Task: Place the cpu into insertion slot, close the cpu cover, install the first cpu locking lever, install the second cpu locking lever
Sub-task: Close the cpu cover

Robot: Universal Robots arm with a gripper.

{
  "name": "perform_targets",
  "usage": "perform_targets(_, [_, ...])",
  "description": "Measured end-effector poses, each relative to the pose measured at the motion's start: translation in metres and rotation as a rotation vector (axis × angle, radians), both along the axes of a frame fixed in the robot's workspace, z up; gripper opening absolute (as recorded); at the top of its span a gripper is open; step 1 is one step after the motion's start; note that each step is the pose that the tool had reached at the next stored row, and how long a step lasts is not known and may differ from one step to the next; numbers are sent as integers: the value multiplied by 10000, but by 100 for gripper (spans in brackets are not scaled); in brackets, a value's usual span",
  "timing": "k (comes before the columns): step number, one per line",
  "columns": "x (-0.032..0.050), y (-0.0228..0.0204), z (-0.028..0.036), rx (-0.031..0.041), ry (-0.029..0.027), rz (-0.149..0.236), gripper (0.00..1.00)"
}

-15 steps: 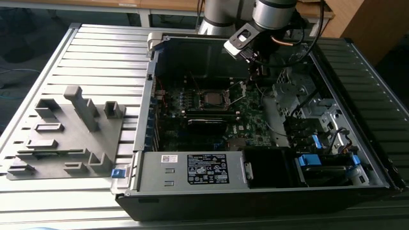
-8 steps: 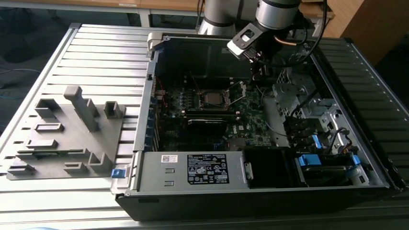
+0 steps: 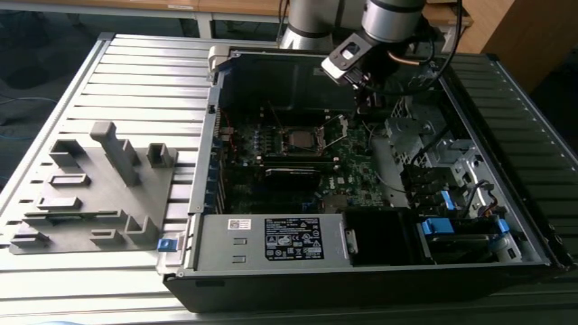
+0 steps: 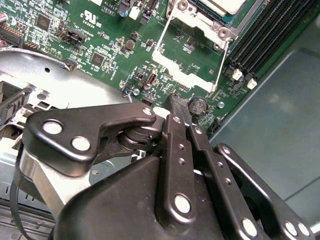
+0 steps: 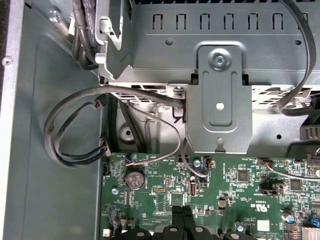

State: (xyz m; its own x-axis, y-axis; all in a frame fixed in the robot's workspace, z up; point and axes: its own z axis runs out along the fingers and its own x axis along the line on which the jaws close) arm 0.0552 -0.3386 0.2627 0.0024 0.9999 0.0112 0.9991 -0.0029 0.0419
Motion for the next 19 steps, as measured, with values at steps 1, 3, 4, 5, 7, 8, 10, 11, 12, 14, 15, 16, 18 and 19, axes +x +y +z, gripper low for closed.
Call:
perform_targets(1, [4, 0, -6, -2, 6, -5, 11])
perform_targets(3, [8, 0, -19, -7, 12, -15, 11])
perform_targets(4, [9, 0, -28, -10, 13, -23, 11])
perform_targets(5, [10, 0, -39, -12, 14, -34, 11])
perform_targets(7, [10, 0, -71, -23, 14, -58, 11])
perform_targets(8, [11, 0, -89, -25, 14, -72, 11])
perform_targets(10, [11, -1, -124, -26, 14, -100, 11])
perform_targets(11, [11, 0, -142, -26, 14, -112, 11])
perform_targets(12, [11, 0, -161, -25, 14, -123, 11])
perform_targets(14, [11, 0, -198, -26, 14, -144, 11])
perform_targets(15, [11, 0, -215, -25, 14, -153, 11])
perform_targets(16, [11, 0, -225, -26, 14, -159, 11])
perform_targets(18, [11, -1, -226, -29, 14, -160, 11])
perform_targets(19, [11, -1, -226, -30, 14, -160, 11])
